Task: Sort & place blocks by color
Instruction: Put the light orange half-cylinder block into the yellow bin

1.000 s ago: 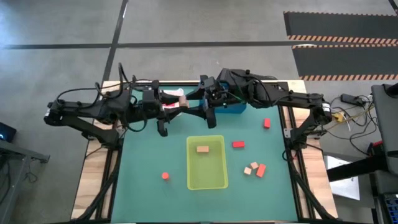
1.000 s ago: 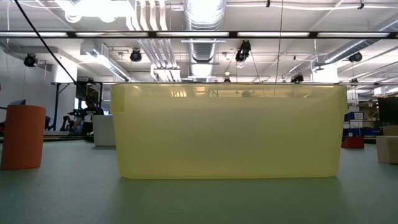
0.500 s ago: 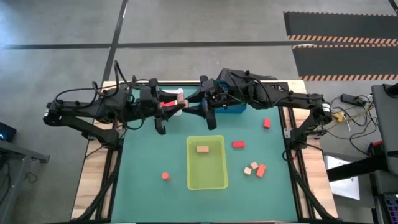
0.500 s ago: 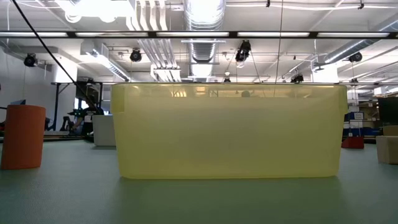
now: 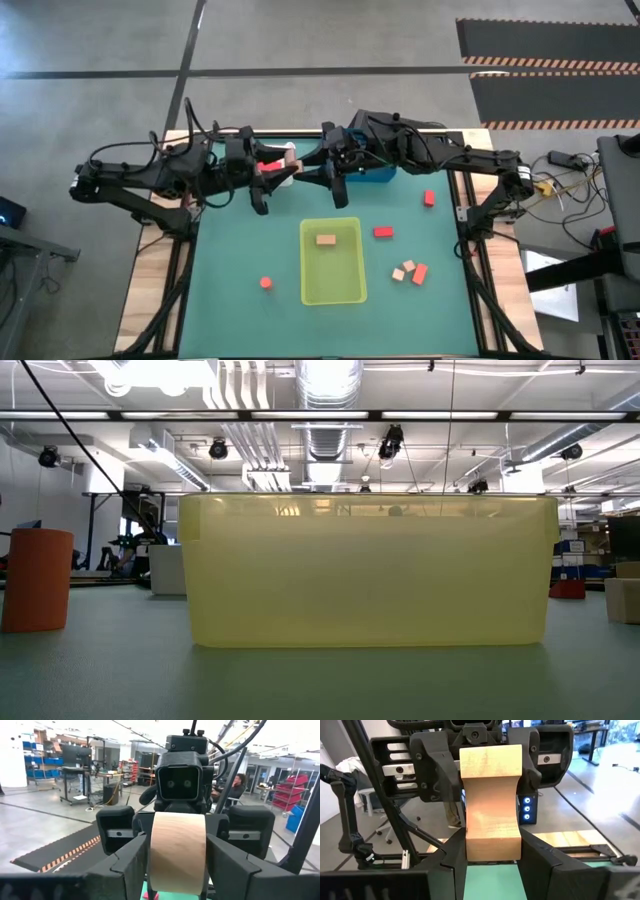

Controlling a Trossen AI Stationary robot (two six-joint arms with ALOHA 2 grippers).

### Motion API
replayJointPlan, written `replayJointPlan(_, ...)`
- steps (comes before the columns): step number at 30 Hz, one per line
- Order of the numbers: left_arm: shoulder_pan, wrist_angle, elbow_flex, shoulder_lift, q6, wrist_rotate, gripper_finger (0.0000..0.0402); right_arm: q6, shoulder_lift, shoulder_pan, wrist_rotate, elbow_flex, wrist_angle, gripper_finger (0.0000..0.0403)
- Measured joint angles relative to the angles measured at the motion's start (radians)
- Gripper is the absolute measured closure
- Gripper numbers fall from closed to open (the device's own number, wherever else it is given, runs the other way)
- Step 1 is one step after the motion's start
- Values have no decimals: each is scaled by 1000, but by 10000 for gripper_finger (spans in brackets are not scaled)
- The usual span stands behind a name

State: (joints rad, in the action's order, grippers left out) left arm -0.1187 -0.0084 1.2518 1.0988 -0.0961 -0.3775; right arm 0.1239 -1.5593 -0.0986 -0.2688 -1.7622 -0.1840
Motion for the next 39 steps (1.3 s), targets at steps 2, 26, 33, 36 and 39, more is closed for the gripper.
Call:
replayJointPlan(2,1,0,0,0,-3,-1,228,20,1,-5,0,0,-5,281)
replayJointPlan(26,0,-6,5,-75,-3,-82,226,137,109,-18,7,0,-645,281)
replayJointPlan(33,-2,-11,-1,-170,-3,-65,226,339,100,-1,8,0,-731,281)
replayJointPlan(36,-3,-40,-21,-207,-4,-26,226,410,97,19,7,0,-733,281)
replayJointPlan(39,-5,-60,-40,-226,-25,-12,226,473,89,36,9,0,-739,281)
